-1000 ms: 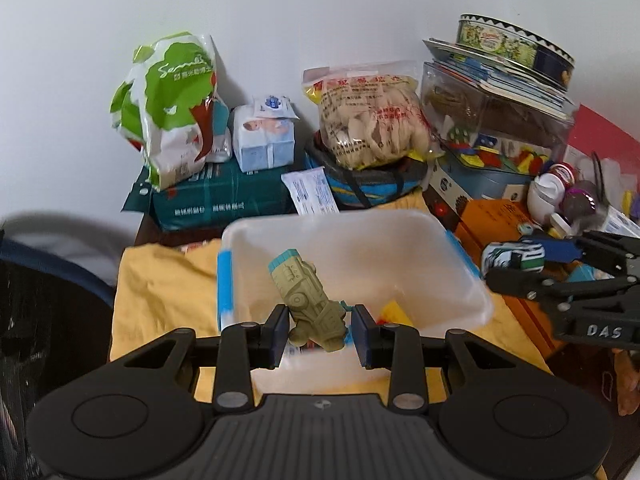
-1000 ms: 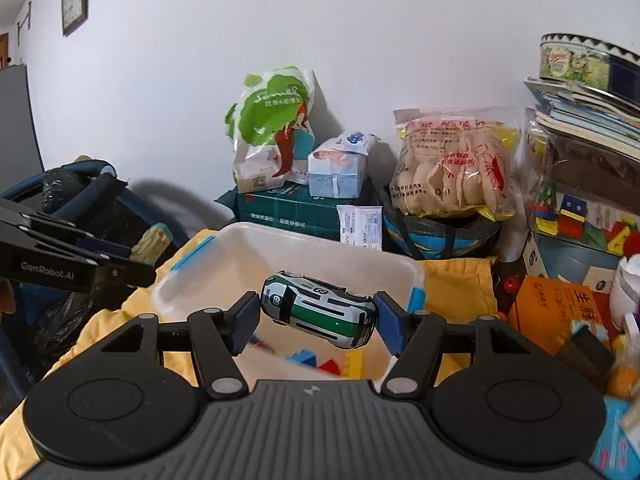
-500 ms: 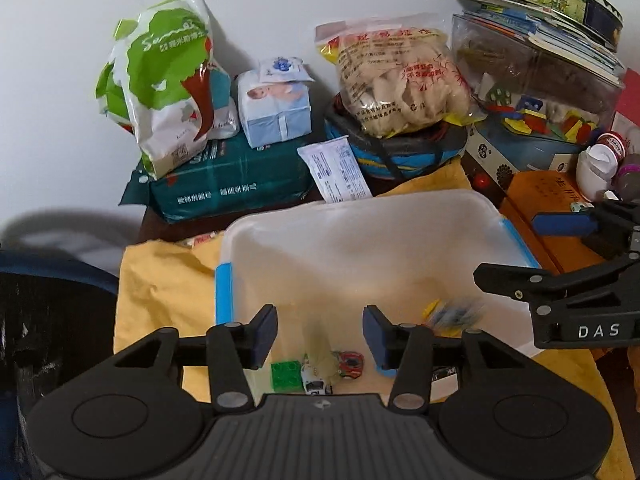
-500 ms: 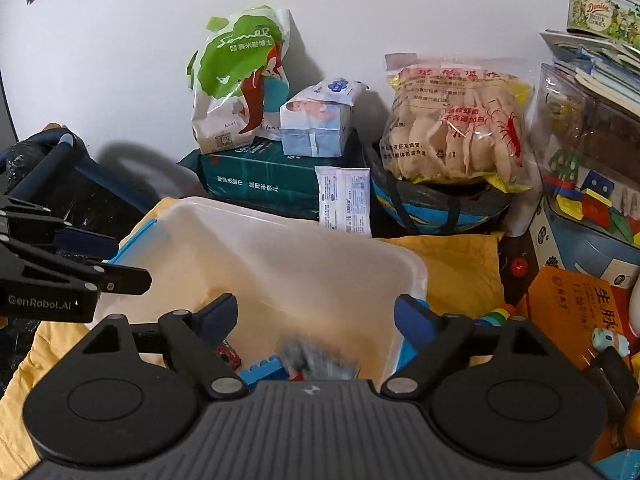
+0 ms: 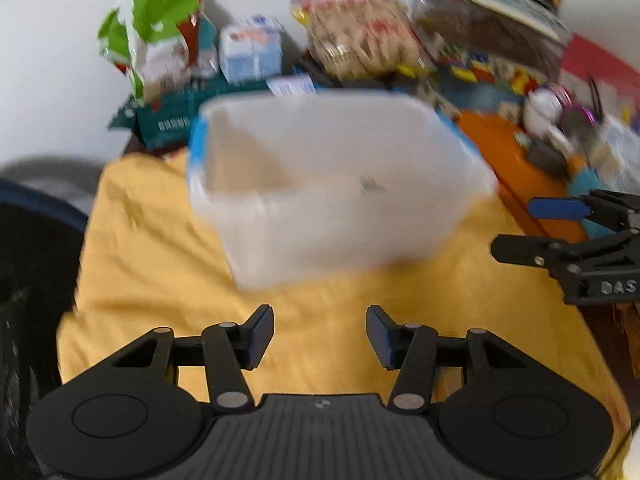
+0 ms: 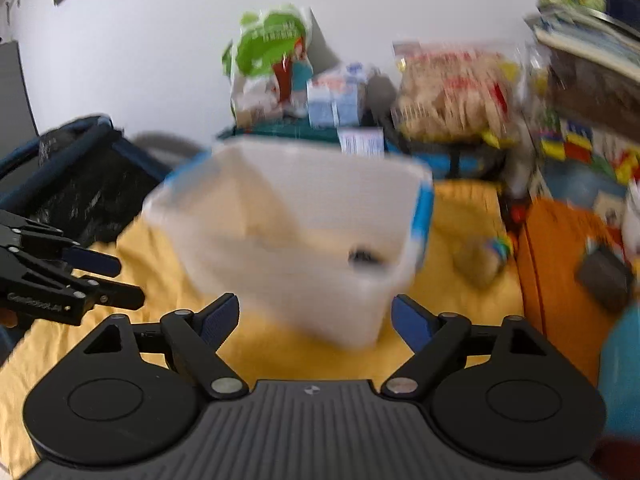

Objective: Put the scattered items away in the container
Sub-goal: 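Move the right gripper to the wooden cube while the left approaches the green gift-box toy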

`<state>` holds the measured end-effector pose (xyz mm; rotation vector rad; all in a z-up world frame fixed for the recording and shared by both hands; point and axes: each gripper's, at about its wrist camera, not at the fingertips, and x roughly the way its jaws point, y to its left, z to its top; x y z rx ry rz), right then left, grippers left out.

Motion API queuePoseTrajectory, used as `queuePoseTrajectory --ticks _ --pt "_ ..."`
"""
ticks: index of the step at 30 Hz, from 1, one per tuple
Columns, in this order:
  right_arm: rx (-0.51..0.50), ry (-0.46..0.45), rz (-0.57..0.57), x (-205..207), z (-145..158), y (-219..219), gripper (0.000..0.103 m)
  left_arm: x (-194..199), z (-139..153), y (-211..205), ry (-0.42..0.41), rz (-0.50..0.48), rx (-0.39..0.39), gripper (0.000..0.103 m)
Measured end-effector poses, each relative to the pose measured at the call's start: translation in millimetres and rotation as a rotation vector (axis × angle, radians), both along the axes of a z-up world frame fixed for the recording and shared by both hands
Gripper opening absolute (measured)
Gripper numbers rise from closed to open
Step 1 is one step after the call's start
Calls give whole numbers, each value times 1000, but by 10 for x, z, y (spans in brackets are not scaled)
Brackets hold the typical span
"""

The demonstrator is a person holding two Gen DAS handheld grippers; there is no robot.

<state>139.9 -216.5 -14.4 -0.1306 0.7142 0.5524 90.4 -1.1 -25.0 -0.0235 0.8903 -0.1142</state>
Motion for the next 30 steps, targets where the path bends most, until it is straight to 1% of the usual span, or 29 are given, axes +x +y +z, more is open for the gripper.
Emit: queuePoseTrajectory --ticks 1,4,6,11,14,20,21,24,26,29,30 --pt "-5 24 1 -81 -88 -11 79 -104 -68 -53 11 -9 -2 55" --pt "-18 87 2 -273 -328 9 73 -347 -215 -166 32 -23 -41 55" --pt "-33 110 3 -358 -447 43 68 -467 -313 -266 43 -36 -57 55" --pt "-68 136 11 -491 -670 135 63 -647 -567 -533 70 -105 -28 55" --pt "-80 139 10 -544 -739 174 62 -670 -679 -625 72 -139 -8 55" --pt "-94 148 11 -523 -824 221 60 -645 -825 -696 84 -164 -2 55" --pt "-96 152 12 -519 -844 230 58 -637 -857 -706 91 -168 2 55" --pt "-98 162 17 -507 -883 272 57 -621 -944 -686 111 -158 12 50" --pt "-103 161 28 -503 -902 311 57 -630 -954 -645 104 -151 -2 45" --pt "-108 172 32 -475 -939 350 56 -624 -952 -631 100 -151 -5 42" --pt "-107 177 34 -462 -952 355 51 -625 -946 -632 96 -153 -6 39"
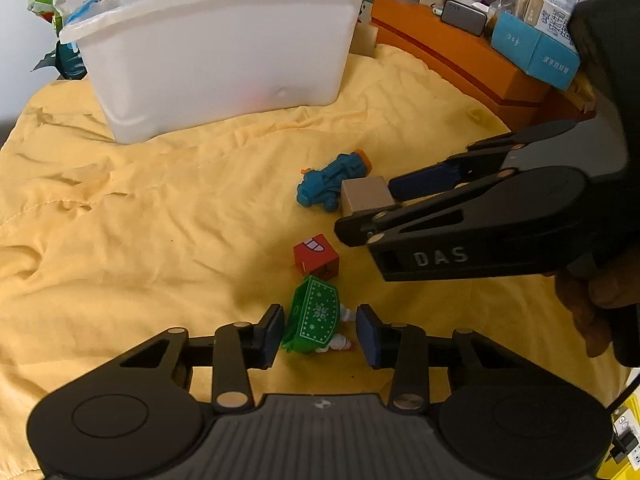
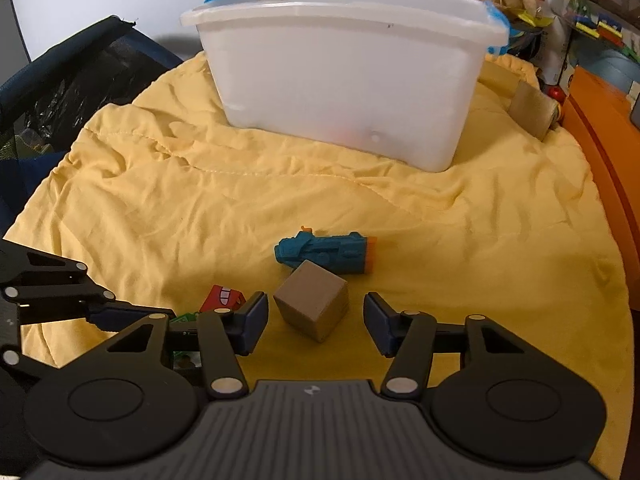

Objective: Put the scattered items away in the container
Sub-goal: 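Move the right gripper to the wooden cube while the left approaches the green gift-box toy, then grasp the wooden cube with the right gripper while the left grasps the green gift-box toy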

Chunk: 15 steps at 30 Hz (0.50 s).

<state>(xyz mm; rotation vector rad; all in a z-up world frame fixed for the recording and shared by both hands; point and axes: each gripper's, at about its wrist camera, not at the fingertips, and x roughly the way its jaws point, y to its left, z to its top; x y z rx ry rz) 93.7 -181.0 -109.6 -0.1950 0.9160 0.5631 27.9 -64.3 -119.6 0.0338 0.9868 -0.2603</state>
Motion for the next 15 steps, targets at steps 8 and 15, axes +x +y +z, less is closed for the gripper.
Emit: queuePoseTrajectory --ticks 8,15 --pt "18 -10 11 -30 83 -95 45 3 107 66 -30 7 -16 36" --pt "40 -39 -19 -51 246 -261 45 55 314 270 -64 61 -43 31"
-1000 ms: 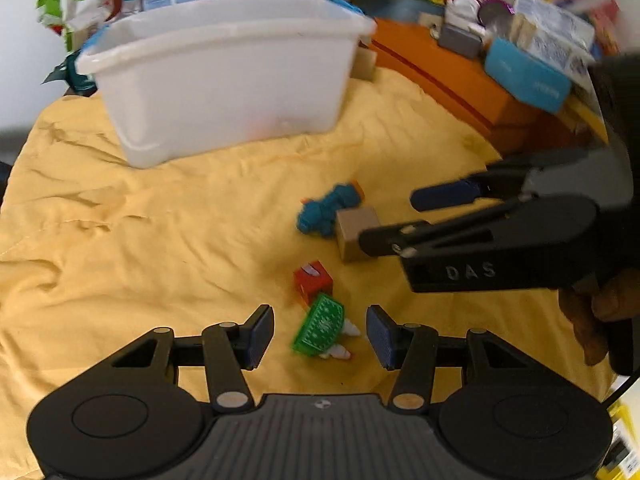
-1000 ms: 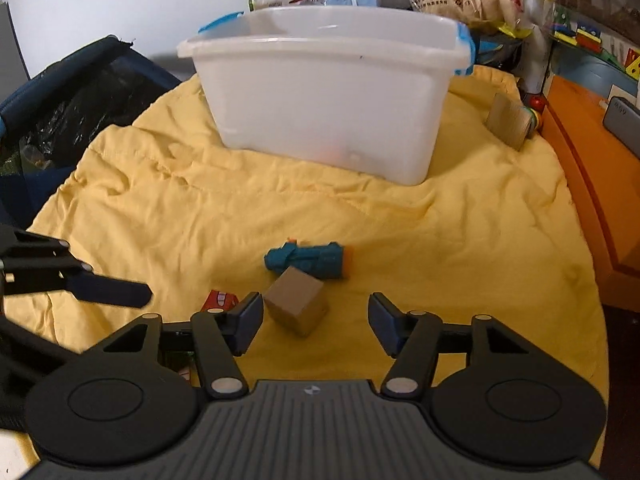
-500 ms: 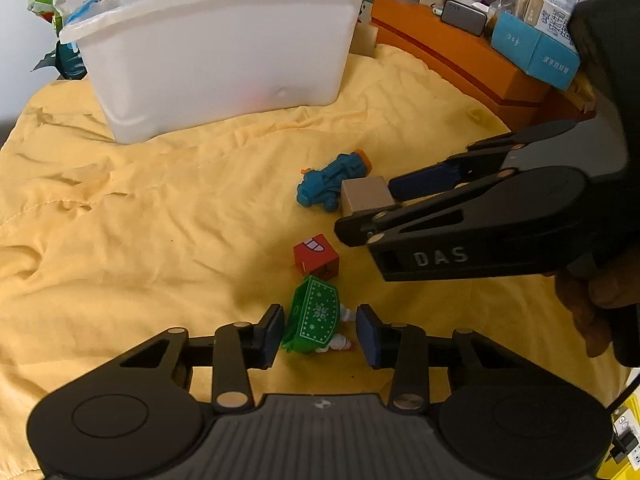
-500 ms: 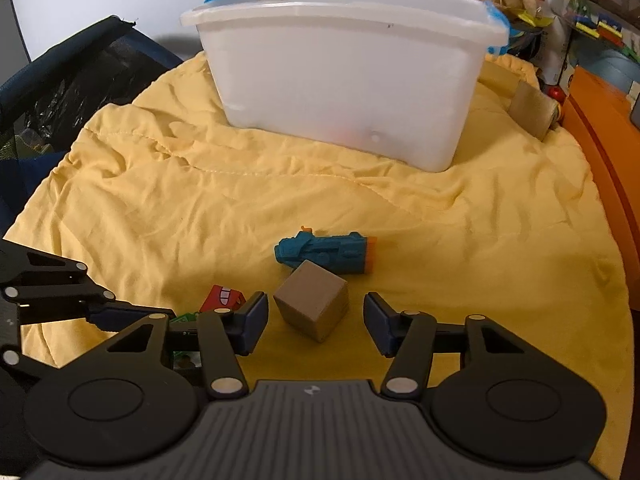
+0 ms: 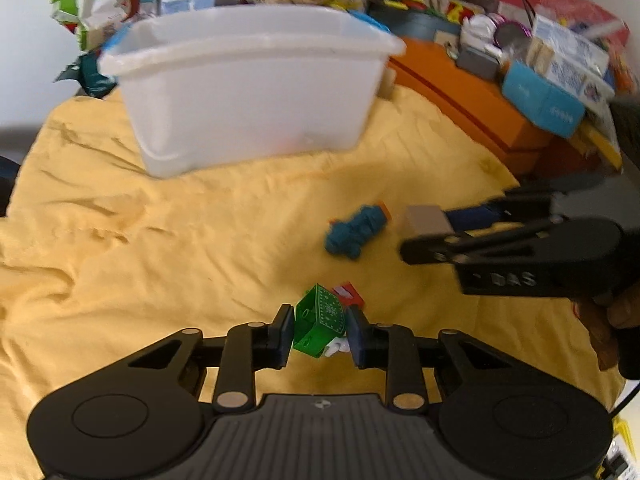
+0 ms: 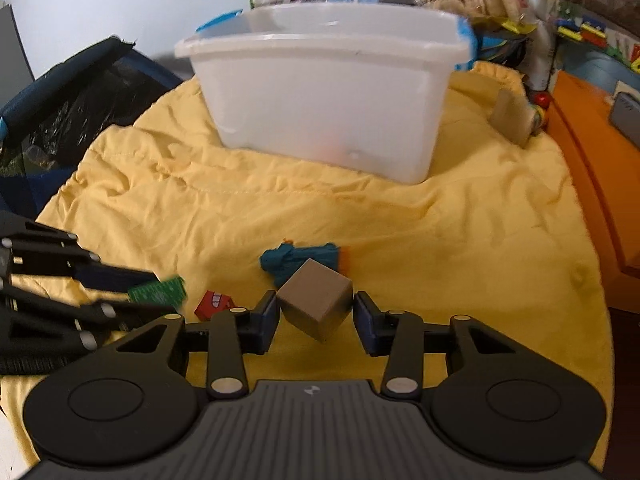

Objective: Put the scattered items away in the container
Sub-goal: 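Grasp the wooden cube with the right gripper while the left grasps the green gift-box toy, then carry the wooden cube and green toy over the white box while both grippers open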

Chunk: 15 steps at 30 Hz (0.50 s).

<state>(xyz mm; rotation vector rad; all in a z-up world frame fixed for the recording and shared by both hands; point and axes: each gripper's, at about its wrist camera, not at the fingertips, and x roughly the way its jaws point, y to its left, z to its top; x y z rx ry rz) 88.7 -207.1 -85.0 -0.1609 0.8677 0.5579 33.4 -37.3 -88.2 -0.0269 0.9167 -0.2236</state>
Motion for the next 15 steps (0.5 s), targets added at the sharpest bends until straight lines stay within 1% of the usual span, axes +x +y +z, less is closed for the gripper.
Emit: queuePoseTrajectory --ticks 2,4,7,9,10,13,15 --pt "3 -7 -5 3 30 -31 45 25 20 40 0 6 -1 32" --pt "1 -6 -12 3 27 -50 45 38 -25 48 17 3 18 32" --pt "-2 5 -18 -7 -4 -62 45 34 -210 45 83 -7 40 32" --pt "-5 11 -16 -27 -27 -56 45 16 -320 54 115 -2 50 35" --pt "-5 15 -13 -40 -38 -51 45 2 -338 66 113 4 45 40" --pt "-7 20 -8 -73 -59 -41 45 12 -346 92 115 7 38 40" --pt "-6 25 -9 -84 -69 -35 45 16 -336 92 109 -7 37 34"
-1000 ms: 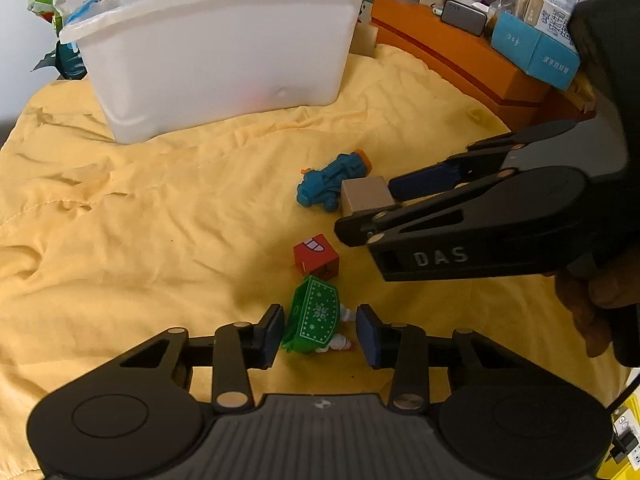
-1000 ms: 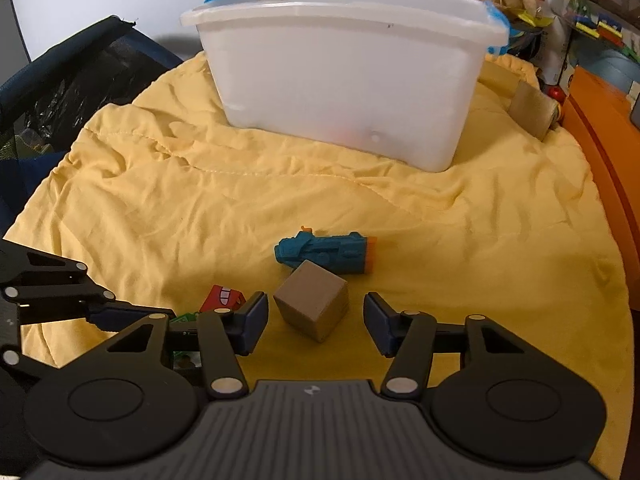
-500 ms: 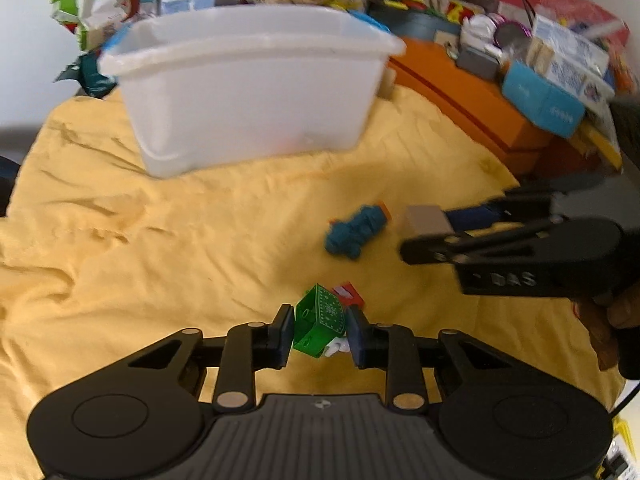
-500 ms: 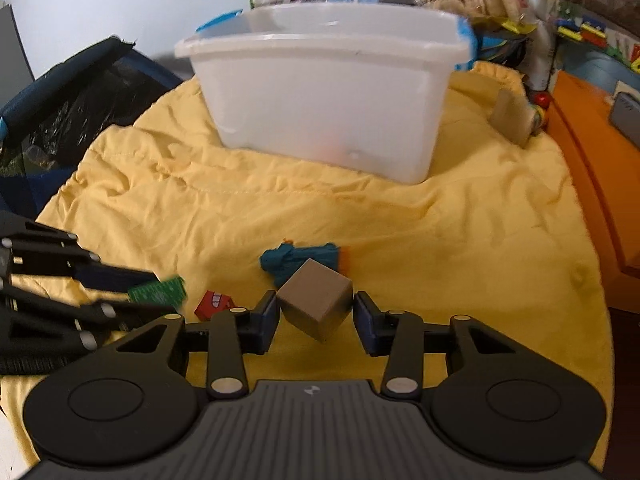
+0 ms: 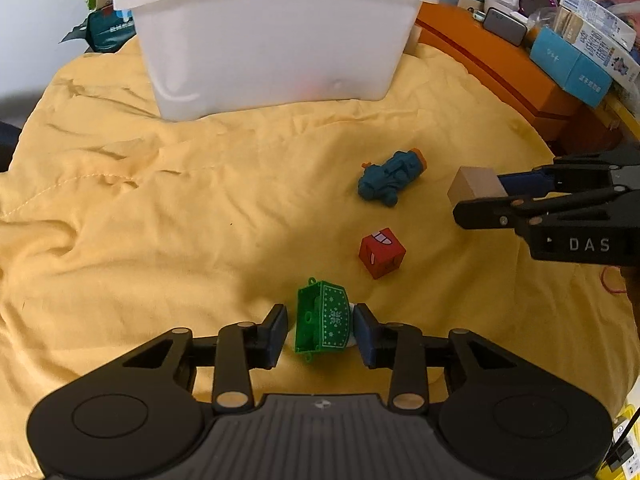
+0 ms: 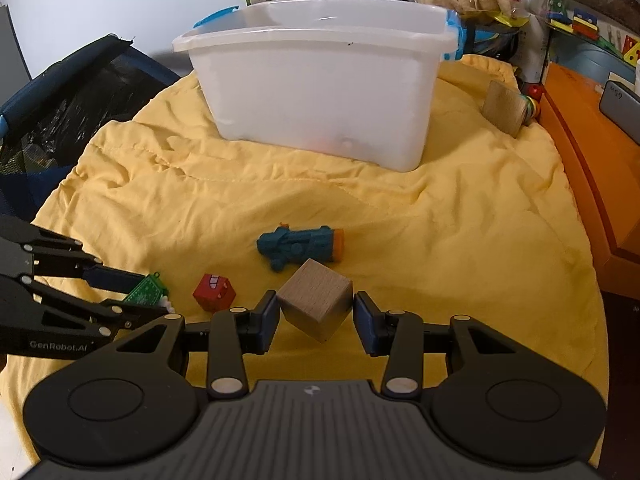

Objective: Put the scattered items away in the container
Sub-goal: 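Carry the wooden cube and green toy over the white box while both grippers open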

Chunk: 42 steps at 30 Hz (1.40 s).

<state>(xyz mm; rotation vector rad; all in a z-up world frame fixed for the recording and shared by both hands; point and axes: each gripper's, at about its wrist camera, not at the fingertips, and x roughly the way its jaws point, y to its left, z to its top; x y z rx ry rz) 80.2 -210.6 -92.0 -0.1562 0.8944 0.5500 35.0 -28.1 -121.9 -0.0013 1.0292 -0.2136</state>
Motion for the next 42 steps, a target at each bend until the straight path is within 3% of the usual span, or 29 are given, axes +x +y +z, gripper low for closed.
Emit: queuePoseTrajectory --ticks 9,21,28,35,42 --pt "20 -31 7 -16 129 20 45 5 361 54 -75 12 -22 32" --pt "134 -234 -12 520 1093 45 45 630 1325 404 -226 89 -10 32" --pt "159 -248 -27 988 1420 181 45 1114 1715 581 -237 149 -35 32" --pt "129 -180 -35 1376 1345 301 45 1594 1846 532 -232 153 -29 32" --pt "94 -119 -50 1662 1200 375 45 1945 1701 498 -187 178 -1 33"
